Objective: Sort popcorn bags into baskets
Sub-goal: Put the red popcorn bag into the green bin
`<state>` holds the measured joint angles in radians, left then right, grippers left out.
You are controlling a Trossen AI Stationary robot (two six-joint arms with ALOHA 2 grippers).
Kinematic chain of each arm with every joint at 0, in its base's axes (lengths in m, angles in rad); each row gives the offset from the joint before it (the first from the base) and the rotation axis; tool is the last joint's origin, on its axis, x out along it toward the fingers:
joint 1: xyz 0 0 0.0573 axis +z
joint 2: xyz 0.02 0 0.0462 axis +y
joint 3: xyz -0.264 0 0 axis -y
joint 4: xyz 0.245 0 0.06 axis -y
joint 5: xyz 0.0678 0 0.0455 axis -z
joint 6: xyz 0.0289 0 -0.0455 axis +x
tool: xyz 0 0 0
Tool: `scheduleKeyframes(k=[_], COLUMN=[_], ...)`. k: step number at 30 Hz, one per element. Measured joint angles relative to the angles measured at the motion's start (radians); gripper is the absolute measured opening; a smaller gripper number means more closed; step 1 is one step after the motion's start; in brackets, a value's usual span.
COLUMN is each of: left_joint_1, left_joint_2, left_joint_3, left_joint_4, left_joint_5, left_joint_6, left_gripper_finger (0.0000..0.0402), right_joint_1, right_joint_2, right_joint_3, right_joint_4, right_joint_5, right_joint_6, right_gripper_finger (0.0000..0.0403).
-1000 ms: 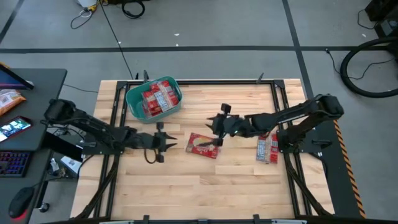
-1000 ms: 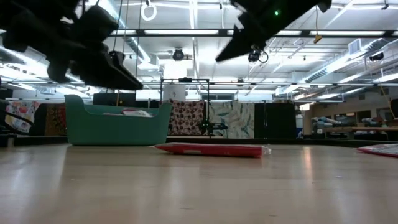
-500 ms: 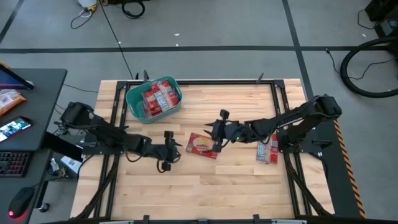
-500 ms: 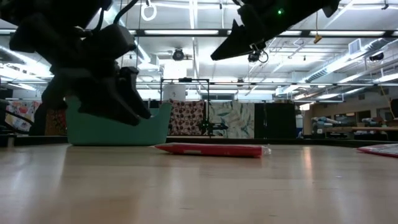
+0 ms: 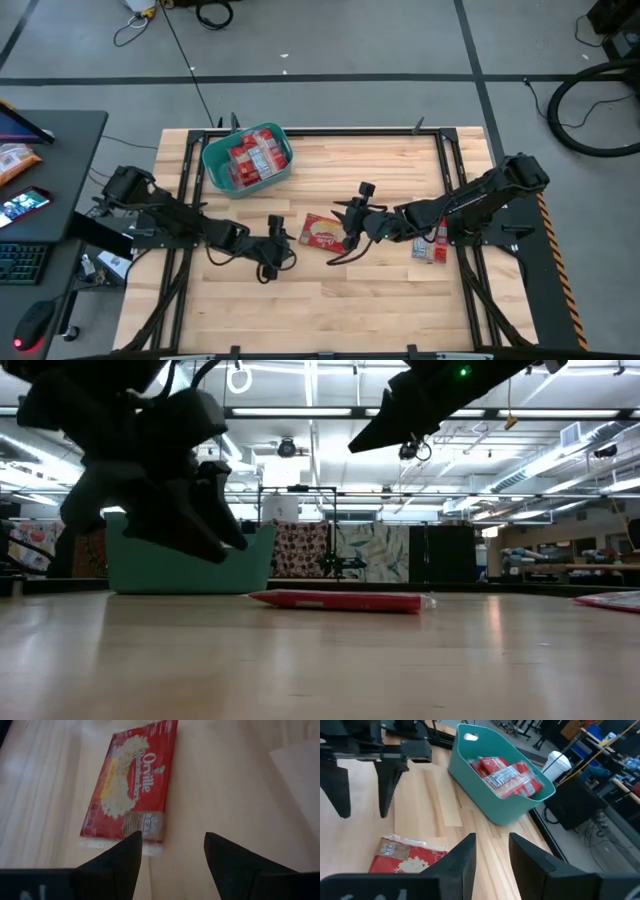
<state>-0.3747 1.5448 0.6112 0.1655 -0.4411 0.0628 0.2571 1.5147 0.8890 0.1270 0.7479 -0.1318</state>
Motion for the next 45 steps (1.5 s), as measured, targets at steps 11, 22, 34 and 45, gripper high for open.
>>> scheduleKeyframes(k=[11, 22, 34, 45], left_joint_1=[-0.001, 0.018, 0.094, 0.105], left_joint_2=[0.084, 0.236, 0.272, 0.203], left_joint_3=[0.074, 0.075, 0.078, 0.078], left_joint_4=[0.021, 0.182, 0.174, 0.046], left_joint_5=[-0.019, -0.120, -0.046, -0.045], left_joint_6=[0.077, 0.290, 0.288, 0.214], left_gripper_finger=[0.0219, 0.0219, 0.0165, 0.0014], right_joint_1=[-0.001, -0.001, -0.001, -0.001], right_joint_2=[-0.003, -0.003, -0.003, -0.003], right_joint_3=[0.000, 0.000, 0.000, 0.000], right_joint_4=[-0.026, -0.031, -0.028, -0.031], right_joint_5=[-0.008, -0.008, -0.009, -0.017], right_joint_6=[0.008, 0.009, 0.008, 0.008], right_gripper_finger=[0.0121, 0.0121, 0.0121, 0.0121])
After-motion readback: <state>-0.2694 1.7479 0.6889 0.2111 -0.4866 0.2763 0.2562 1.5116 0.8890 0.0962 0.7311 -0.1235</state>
